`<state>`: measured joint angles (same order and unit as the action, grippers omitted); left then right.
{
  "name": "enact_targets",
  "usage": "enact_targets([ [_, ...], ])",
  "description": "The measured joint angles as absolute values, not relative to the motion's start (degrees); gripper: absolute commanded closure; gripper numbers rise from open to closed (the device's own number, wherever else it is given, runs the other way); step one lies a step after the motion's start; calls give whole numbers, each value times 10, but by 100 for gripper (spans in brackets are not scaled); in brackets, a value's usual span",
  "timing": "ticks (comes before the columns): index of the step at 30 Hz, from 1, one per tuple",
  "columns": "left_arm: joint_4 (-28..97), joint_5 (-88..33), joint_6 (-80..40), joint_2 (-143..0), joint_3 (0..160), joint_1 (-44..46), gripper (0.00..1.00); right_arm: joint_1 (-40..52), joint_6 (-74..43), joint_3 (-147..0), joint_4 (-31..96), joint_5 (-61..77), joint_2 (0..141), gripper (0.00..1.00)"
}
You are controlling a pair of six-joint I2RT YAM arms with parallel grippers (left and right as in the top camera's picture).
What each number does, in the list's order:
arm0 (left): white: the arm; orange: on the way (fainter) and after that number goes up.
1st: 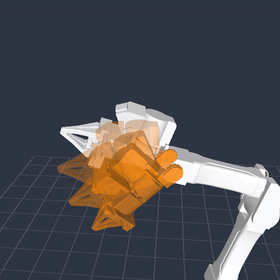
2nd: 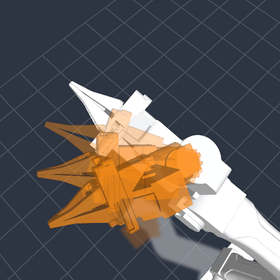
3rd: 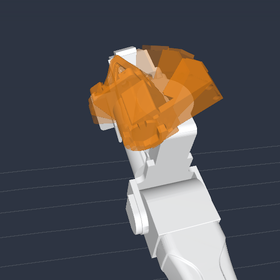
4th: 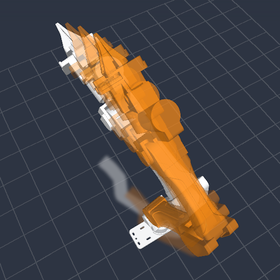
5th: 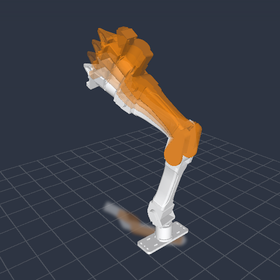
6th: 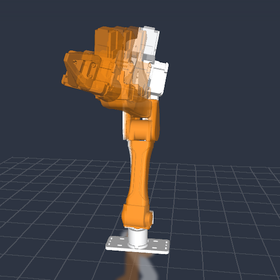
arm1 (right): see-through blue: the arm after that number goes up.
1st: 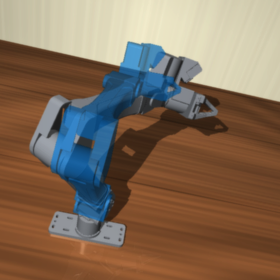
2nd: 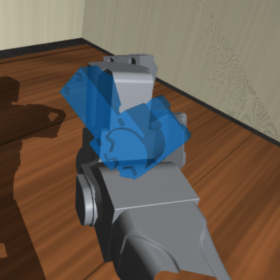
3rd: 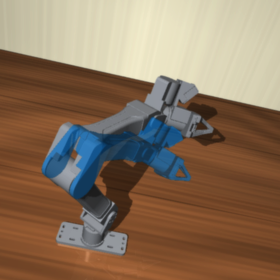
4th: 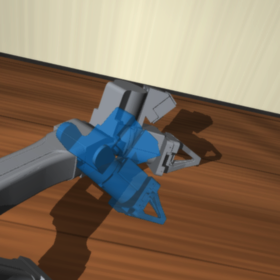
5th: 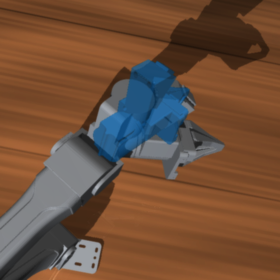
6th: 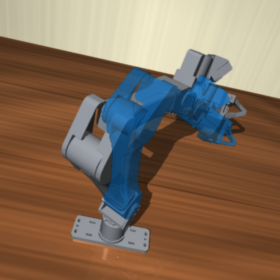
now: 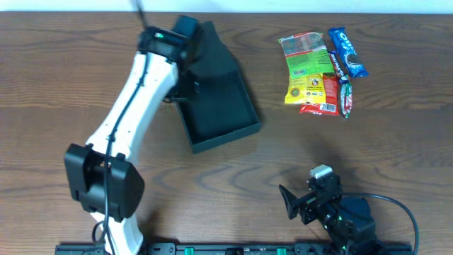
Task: Pack container
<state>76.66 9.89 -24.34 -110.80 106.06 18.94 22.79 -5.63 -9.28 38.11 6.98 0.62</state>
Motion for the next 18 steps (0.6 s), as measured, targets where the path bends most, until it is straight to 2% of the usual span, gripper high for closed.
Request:
enact_targets([
  [12,577,10,-336,-1110,869,177,5,228,-56,-93,381,70,6,1],
  [14,554,-3,-349,-1110,844,177,1,228,-56,-93,381,70,6,1],
  [15,544,-10,-352,-1110,832,177,5,228,-56,-93,381,70,6,1],
  [16,537,-14,-357,-1110,821,177,13,228,-56,-93,381,70,6,1],
  [17,531,-20,-360,-1110,809,177,30,228,-56,-93,381,70,6,1],
  [18,528,-23,-367,-1110,805,177,36,228,-56,-93,381,70,6,1],
])
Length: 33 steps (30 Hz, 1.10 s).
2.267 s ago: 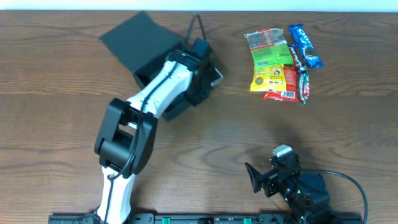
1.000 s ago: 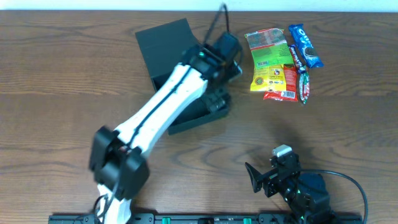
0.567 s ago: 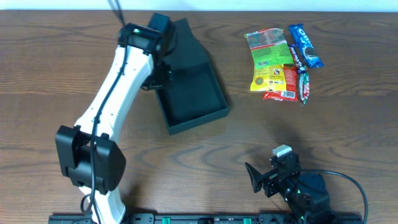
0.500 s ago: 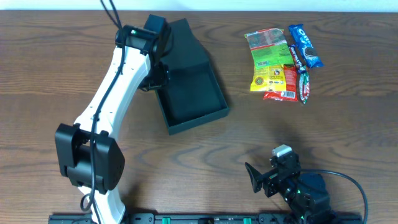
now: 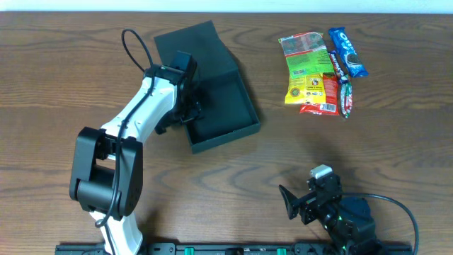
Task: Pack container
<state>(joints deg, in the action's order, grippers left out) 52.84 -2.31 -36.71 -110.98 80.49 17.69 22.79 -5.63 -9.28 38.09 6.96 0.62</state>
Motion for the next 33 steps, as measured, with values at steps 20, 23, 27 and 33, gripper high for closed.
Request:
enact_targets([
  [20,419,-41,-296,-1110,784,179,94,228,-70,-92,277,66,6,1],
  [23,407,-39,-259,-1110,784,187,94,228,-71,-92,276,65,6,1],
  [27,397,-37,-193,-1110,784,215,94,228,-72,-92,276,51,6,1],
  [33,396,-21,-158,-1110,784,245,94,228,-78,-92,276,42,6,1],
])
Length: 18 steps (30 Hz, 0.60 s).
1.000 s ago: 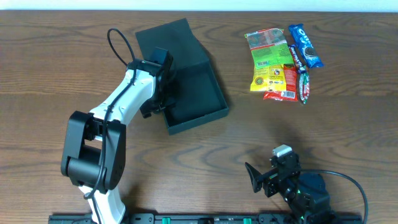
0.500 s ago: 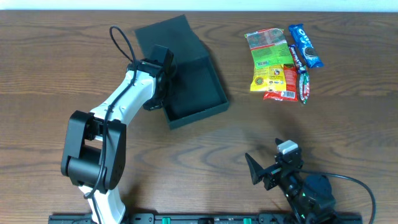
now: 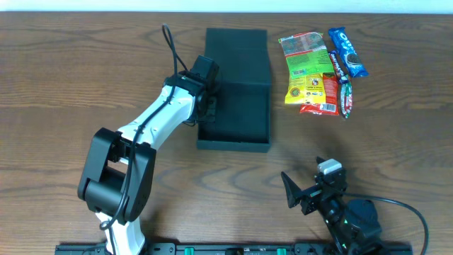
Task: Pack container
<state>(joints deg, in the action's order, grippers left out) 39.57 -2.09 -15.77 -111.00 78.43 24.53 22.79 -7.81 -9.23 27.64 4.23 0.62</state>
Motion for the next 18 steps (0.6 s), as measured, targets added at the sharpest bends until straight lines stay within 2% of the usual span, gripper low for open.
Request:
enact_targets([
  [4,398,-17,-157,-1110,784,246,94,228,-153,-92,276,52,6,1],
  [6,403,-15,-163,-1110,784,246,94,228,-239,-92,278,58,6,1],
  [7,404,-15,-167,-1110,784,246,72,228,-291,-92,280,62,6,1],
  [8,405,-15,-166,-1110,784,246,43,228,-321,-92,278,64,6,1],
  [9,405,-16,-169,-1110,784,246,7,228,-364,-92,270,68,6,1],
  [10,405,-17,-171,-1110,784,246,5,228,-397,-91,258,72,6,1],
  [14,405,-38,-184,-1110,784,246,5,228,-524,-92,243,84,6,1],
  [18,413,-63,-197,-1110,790,243,5,228,-559,-86,117,75,7,1],
])
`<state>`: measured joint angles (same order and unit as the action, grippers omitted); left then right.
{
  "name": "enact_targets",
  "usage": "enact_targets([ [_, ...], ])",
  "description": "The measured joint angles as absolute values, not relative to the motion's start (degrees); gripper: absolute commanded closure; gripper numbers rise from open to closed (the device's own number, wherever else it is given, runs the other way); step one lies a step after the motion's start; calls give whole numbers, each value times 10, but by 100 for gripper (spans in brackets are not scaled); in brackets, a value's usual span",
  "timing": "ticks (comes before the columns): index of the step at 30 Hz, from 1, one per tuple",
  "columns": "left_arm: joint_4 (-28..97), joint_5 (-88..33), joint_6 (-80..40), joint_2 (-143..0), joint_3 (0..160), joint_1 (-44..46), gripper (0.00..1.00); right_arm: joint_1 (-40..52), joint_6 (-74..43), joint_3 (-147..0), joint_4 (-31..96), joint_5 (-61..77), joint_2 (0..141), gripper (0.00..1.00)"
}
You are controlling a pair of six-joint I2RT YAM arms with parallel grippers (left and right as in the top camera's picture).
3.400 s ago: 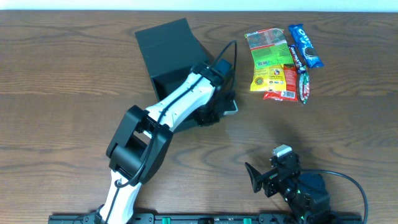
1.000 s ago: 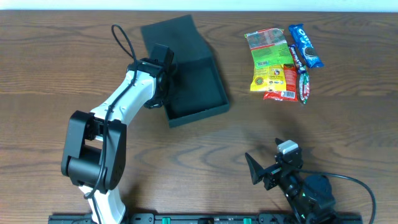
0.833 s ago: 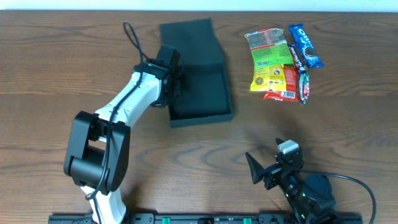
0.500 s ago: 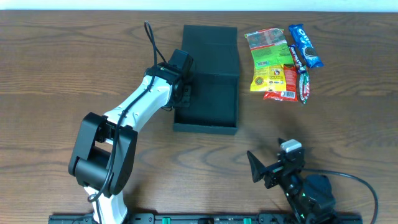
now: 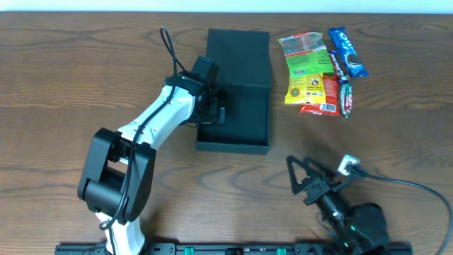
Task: Pack container
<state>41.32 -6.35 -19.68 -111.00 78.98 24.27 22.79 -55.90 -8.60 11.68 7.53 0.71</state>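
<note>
The black container (image 5: 244, 106) lies open at the table's middle back, its lid part (image 5: 238, 53) toward the far edge. My left gripper (image 5: 216, 113) stands at the container's left wall, one finger inside and one outside, jaws looking parted. The snacks lie to the right of it: a green-yellow packet (image 5: 304, 67), a red packet (image 5: 325, 95), a dark bar (image 5: 342, 83) and a blue Oreo pack (image 5: 347, 51). My right gripper (image 5: 300, 179) is open and empty near the front edge, well short of the snacks.
The left arm's white link (image 5: 152, 120) reaches diagonally from its base (image 5: 113, 177) at the front left. A cable (image 5: 403, 185) trails from the right arm. Bare wooden table (image 5: 56, 85) lies left of the container and between it and the right gripper.
The container has stayed in place. My left gripper's fingers now look spread across the left wall. The right arm has shifted and turned, its open gripper slightly higher and further right.
My left gripper held the container's left side while it lay skewed at the back left. The container then stood turned further, then squared up and nearer the snacks. Now the fingers look parted at the wall. The right arm stayed at the front, open, shifting only lately.
</note>
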Motion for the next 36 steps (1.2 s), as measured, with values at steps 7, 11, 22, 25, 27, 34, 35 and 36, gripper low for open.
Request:
enact_targets([
  [7,453,-82,-199,-1108,921,227,5,163,-475,-160,43,-3,53,1],
  [11,441,-82,-199,-1087,986,213,5,93,-383,-272,115,-9,188,1],
  [22,435,-43,-201,-1050,1011,141,5,0,-89,-693,272,28,719,1],
  [25,435,-41,-204,-1050,1011,139,5,-3,-32,-835,308,35,894,1],
  [27,435,-41,-206,-1050,1011,139,5,-9,-10,-908,319,48,992,1],
  [34,434,-41,-208,-1050,1011,139,5,-21,25,-1088,408,66,1224,1],
  [35,435,-41,-208,-1050,1011,139,5,-21,29,-1099,412,67,1248,1],
  [36,434,-41,-208,-1050,1011,139,5,-21,32,-1104,412,69,1268,1],
])
